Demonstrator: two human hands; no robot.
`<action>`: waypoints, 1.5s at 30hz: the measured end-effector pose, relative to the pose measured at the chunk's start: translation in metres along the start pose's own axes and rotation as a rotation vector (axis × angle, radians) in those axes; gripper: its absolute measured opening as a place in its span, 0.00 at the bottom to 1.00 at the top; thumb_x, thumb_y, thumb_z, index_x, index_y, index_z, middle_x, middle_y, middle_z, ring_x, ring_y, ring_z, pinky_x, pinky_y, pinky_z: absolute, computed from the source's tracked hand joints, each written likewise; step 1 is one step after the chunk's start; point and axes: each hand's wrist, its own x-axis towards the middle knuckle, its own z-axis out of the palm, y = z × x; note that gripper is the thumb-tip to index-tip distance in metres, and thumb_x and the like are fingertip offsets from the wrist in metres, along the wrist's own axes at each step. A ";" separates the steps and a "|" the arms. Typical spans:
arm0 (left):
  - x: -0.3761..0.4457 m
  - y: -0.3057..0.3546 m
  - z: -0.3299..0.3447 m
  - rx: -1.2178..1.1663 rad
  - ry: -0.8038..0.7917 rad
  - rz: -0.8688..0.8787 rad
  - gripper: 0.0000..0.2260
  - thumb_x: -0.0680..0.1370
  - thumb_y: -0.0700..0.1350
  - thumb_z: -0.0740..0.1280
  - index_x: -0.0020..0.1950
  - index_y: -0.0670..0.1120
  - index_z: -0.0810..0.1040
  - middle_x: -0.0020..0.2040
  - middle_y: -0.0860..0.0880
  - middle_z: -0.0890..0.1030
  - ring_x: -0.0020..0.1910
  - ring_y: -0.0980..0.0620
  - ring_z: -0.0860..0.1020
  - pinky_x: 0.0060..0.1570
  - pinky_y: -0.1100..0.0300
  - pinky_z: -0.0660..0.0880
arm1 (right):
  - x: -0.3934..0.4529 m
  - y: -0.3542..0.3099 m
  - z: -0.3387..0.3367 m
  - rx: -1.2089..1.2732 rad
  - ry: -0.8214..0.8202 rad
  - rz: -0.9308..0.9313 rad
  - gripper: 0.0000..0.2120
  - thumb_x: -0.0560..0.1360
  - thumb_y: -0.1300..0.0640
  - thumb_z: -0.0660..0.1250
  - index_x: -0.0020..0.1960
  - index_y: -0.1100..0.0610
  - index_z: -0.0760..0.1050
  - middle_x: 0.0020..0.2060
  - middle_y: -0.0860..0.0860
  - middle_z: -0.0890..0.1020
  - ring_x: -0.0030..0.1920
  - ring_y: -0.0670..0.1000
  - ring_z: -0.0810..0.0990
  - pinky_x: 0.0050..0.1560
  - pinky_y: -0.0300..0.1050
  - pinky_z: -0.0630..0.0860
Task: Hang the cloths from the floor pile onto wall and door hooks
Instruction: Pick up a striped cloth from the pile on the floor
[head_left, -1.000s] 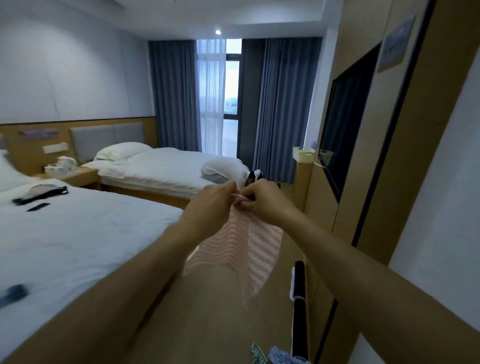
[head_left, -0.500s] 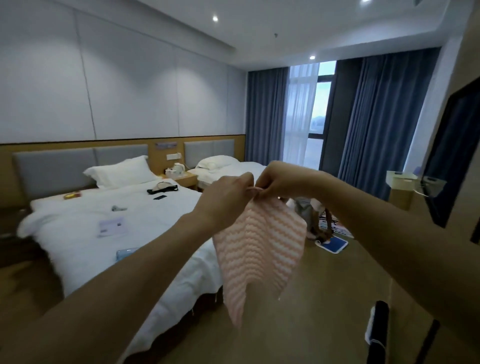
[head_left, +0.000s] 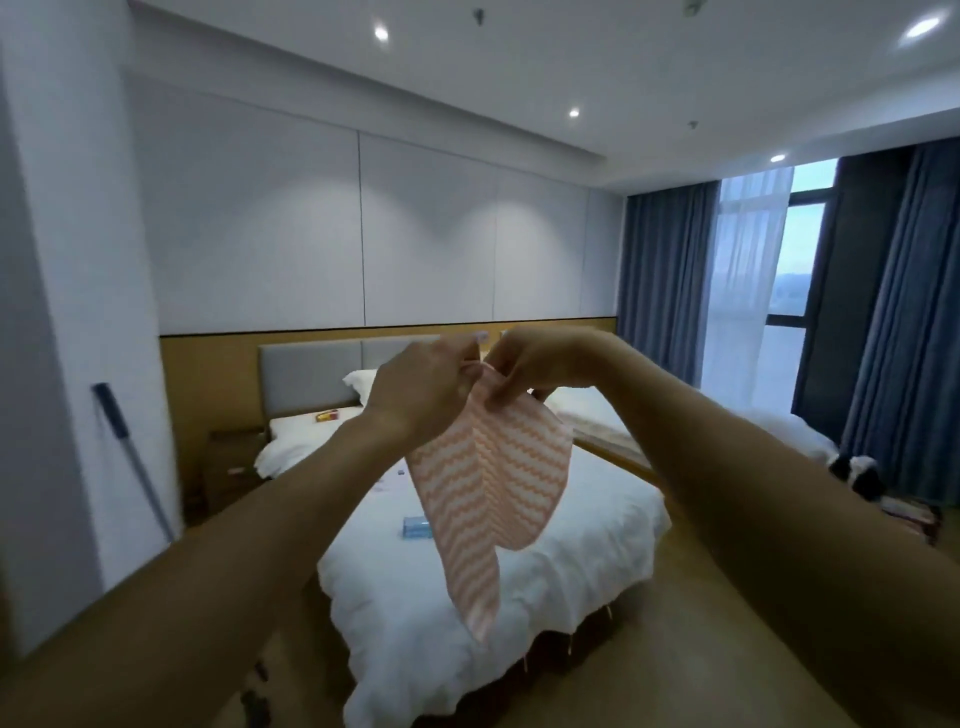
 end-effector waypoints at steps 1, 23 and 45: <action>-0.005 -0.016 -0.014 0.026 -0.011 -0.020 0.08 0.81 0.52 0.61 0.51 0.50 0.76 0.48 0.48 0.82 0.45 0.48 0.78 0.40 0.56 0.73 | 0.012 -0.019 0.010 -0.019 0.025 -0.016 0.04 0.73 0.62 0.72 0.47 0.54 0.82 0.44 0.52 0.84 0.47 0.52 0.84 0.47 0.49 0.83; -0.187 -0.275 -0.280 0.453 0.015 -0.454 0.06 0.80 0.50 0.61 0.50 0.52 0.77 0.42 0.50 0.79 0.45 0.45 0.79 0.44 0.51 0.75 | 0.159 -0.397 0.218 -0.592 0.249 -0.681 0.08 0.76 0.52 0.66 0.49 0.56 0.79 0.41 0.52 0.80 0.43 0.53 0.79 0.40 0.43 0.71; -0.222 -0.447 -0.401 0.708 0.122 -0.418 0.06 0.81 0.54 0.60 0.49 0.53 0.71 0.41 0.53 0.79 0.40 0.49 0.78 0.38 0.50 0.76 | 0.276 -0.542 0.307 0.015 0.362 -1.128 0.12 0.78 0.53 0.63 0.36 0.47 0.74 0.30 0.42 0.76 0.30 0.41 0.76 0.30 0.30 0.70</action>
